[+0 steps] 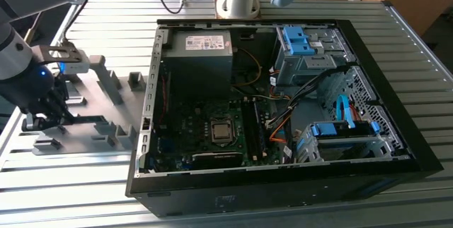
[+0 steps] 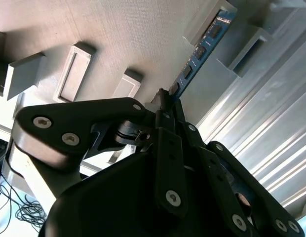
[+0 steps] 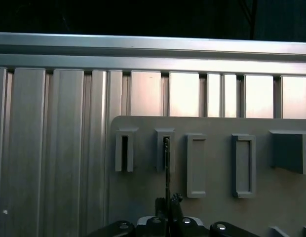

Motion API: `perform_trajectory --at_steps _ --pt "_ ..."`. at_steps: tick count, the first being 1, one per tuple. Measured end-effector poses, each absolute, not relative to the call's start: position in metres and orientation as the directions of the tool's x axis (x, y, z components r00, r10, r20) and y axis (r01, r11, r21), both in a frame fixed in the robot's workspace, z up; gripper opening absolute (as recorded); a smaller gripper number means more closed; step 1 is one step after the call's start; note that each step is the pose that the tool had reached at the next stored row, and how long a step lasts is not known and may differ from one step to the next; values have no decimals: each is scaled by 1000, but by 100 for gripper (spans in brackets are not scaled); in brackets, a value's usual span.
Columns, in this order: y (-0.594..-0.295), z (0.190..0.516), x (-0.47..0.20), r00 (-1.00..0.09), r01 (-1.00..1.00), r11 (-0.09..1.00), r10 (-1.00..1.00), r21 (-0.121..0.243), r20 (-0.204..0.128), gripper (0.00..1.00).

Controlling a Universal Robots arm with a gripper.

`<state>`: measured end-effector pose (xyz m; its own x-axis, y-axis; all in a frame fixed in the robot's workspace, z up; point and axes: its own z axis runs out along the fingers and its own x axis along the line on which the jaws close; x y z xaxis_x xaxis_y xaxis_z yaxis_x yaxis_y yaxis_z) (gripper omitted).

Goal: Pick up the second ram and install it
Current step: 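Pick up the second ram and move it above second insertion slot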

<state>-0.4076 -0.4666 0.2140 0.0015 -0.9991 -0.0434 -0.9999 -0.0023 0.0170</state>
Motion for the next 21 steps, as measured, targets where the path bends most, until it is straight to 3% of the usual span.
perform_trajectory --at_steps 21 --pt "-467 259 -408 1 -1000 -2 -999 17 -43 14"
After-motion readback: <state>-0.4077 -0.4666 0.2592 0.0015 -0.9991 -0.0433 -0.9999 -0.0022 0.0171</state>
